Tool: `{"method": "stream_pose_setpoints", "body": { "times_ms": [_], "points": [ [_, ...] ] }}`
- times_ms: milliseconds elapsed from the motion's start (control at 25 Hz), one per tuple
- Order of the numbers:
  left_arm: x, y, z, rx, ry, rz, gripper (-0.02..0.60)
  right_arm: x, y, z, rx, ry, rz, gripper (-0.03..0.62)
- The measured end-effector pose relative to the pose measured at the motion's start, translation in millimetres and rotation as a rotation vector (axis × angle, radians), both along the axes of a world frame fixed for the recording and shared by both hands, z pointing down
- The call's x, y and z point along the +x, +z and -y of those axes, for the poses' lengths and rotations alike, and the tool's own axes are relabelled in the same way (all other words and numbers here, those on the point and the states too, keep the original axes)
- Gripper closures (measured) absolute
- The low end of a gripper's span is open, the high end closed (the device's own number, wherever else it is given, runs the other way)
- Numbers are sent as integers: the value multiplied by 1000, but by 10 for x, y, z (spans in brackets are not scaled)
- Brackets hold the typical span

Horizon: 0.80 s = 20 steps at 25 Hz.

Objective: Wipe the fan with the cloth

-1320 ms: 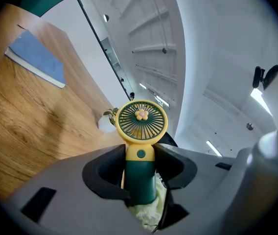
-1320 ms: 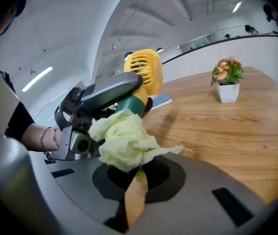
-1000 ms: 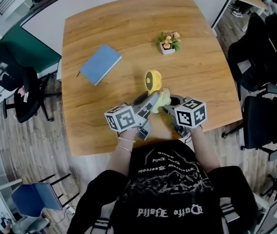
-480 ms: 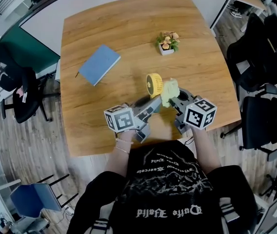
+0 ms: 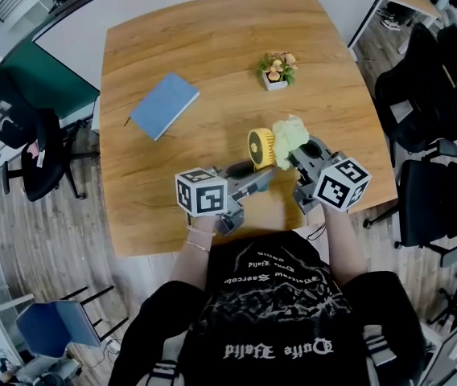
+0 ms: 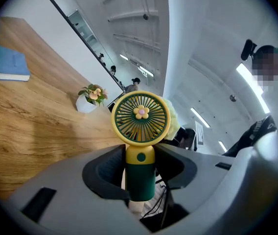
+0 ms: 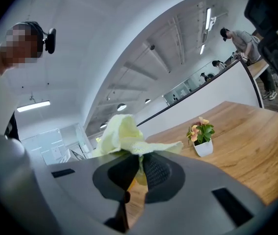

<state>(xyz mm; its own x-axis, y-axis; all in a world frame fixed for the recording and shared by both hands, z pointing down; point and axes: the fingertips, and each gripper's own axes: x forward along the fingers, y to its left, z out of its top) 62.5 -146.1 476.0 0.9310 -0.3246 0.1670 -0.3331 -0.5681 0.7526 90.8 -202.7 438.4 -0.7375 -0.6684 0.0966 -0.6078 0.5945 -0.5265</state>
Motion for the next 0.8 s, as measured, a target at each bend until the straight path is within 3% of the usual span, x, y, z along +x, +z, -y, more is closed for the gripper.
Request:
{"method": "stream_pose_setpoints", "body": {
  "times_ms": [400, 600, 800],
  "points": [
    [49, -90, -167, 97, 128, 24, 383, -135, 155, -91, 14, -154, -151, 565],
    [5, -145, -210, 142, 185, 44, 383, -211, 296, -198, 87, -309, -404, 565],
    [17, -238, -232, 155, 208, 8, 383, -294, 490, -408, 174, -489, -649, 565]
  ]
}}
